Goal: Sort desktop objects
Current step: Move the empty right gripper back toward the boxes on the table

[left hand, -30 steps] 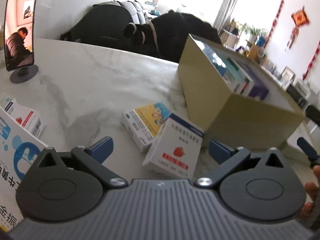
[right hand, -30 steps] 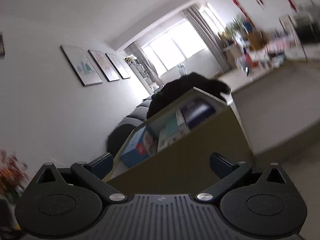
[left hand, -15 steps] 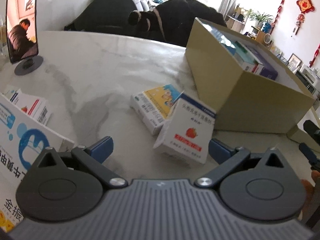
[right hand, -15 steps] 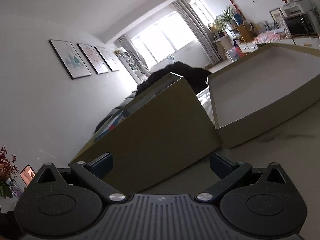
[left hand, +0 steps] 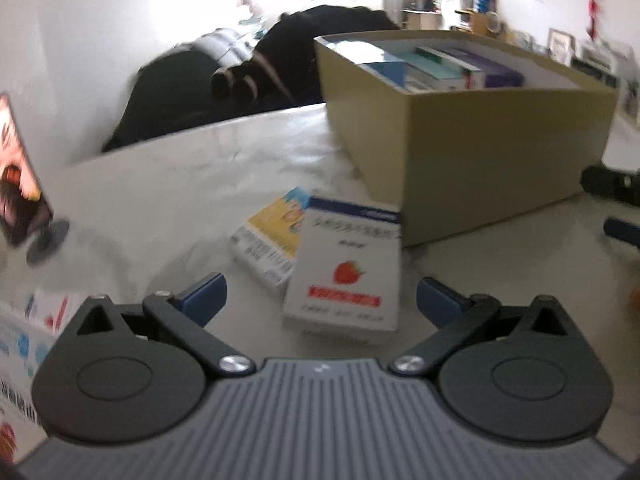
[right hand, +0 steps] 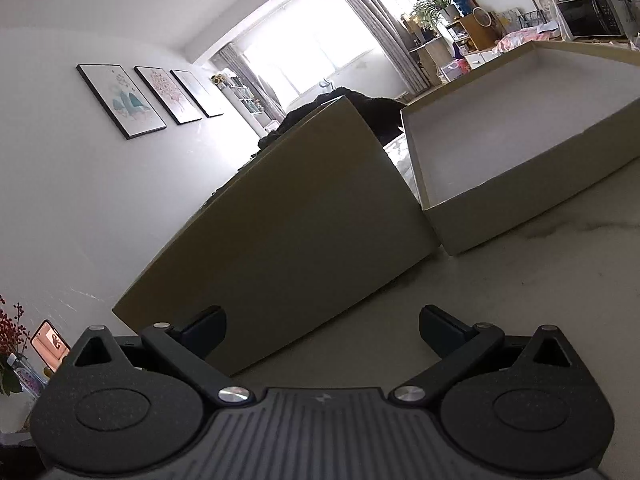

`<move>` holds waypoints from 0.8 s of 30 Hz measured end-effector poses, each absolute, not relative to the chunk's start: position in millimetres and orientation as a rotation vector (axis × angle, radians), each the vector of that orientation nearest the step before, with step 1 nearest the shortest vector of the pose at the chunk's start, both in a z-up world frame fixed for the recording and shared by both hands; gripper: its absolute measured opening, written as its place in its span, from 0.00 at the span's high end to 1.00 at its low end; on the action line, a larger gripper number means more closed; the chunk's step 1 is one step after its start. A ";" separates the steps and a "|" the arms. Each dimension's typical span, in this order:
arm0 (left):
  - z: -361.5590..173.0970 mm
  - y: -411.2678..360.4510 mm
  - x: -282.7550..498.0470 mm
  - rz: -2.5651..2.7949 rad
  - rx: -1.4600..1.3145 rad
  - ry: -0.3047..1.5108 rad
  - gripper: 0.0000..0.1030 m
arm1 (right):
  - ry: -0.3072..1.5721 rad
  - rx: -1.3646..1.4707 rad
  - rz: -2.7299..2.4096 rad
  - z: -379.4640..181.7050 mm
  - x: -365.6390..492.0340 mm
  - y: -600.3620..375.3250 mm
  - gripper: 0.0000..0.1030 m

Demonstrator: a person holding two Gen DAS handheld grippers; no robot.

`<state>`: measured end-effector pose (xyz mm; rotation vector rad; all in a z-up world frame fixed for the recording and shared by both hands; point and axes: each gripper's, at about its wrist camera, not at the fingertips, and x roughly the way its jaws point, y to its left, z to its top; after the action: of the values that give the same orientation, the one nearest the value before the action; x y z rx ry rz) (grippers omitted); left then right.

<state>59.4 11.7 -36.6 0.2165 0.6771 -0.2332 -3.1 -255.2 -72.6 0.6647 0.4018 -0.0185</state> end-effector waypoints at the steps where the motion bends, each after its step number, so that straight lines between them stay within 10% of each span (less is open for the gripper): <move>1: -37.3 9.1 60.7 -0.237 0.222 0.677 0.00 | 0.400 0.666 -0.018 -72.5 -2.9 -255.1 0.00; 24: 0.8 87.2 27.4 -0.133 0.130 0.648 0.00 | 0.342 0.629 0.102 -56.6 -23.0 -241.3 0.00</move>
<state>27.4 87.2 0.8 0.1300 0.6482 -0.1332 -23.0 -241.3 -56.6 0.6287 0.3419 0.1017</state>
